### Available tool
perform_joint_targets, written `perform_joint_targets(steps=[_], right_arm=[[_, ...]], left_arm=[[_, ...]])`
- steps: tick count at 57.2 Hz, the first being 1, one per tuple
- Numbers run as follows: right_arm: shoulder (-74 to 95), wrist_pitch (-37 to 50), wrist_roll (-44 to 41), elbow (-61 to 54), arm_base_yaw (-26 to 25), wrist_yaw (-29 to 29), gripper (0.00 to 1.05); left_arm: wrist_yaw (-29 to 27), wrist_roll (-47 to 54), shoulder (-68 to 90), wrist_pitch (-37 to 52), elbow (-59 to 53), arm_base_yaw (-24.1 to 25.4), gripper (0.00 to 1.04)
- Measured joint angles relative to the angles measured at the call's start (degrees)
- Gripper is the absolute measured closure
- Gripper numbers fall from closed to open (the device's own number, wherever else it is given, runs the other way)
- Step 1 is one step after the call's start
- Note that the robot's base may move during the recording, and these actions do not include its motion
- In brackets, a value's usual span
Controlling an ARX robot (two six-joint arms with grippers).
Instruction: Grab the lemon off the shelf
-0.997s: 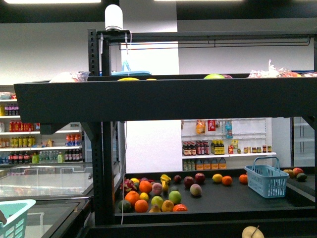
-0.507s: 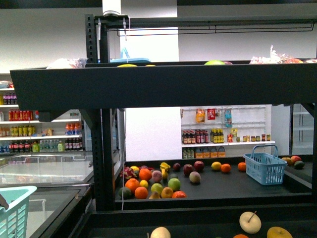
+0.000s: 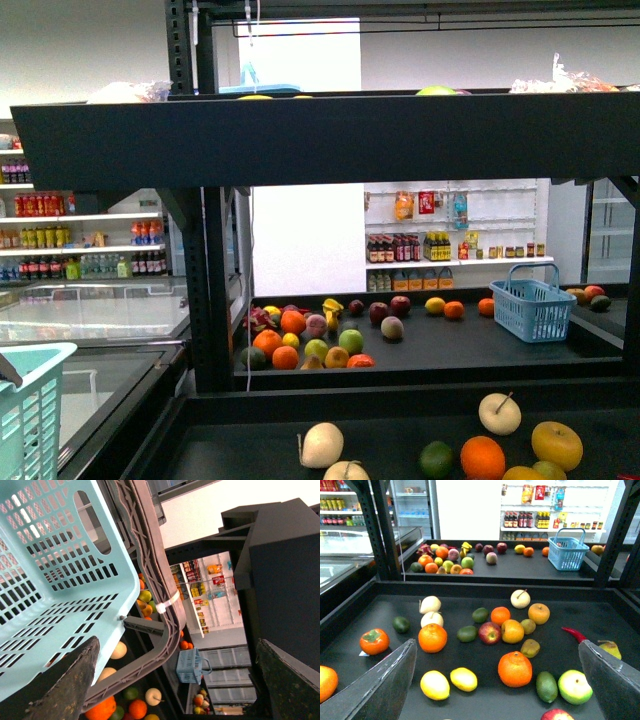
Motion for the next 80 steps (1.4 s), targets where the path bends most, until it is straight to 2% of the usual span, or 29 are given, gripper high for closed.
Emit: perform_joint_targets(steps=[12, 48, 53, 60, 69, 74, 80], right_arm=[[0.00, 0.00, 0.00, 0.00, 0.00, 0.00, 0.07], [0.00, 0.00, 0.00, 0.00, 0.00, 0.00, 0.07], [0.00, 0.00, 0.00, 0.00, 0.00, 0.00, 0.07], [0.00, 0.00, 0.00, 0.00, 0.00, 0.00, 0.07], [0.00, 0.00, 0.00, 0.00, 0.00, 0.00, 0.07], [0.00, 0.00, 0.00, 0.00, 0.00, 0.00, 0.07], [0.00, 0.00, 0.00, 0.00, 0.00, 0.02, 0.07]], left_arm=[[-1.79, -3.91, 8.39, 3.41, 5.07, -0.11, 0.08], [-6.19, -4.26, 21.40, 2.97, 19.17, -3.39, 0.08], [-6.84, -3.89, 21.64, 1.60, 20.09, -3.54, 0.19], [-7.65, -3.21, 22.49, -0.22, 20.57, -3.63, 0.48], [-8.07, -2.49, 22.51, -1.44, 20.57, -3.63, 0.74], [-8.09, -4.26, 22.47, -1.97, 20.57, -3.67, 0.85], [-8.31, -4.33, 22.25, -2.43, 20.57, -4.00, 0.88]])
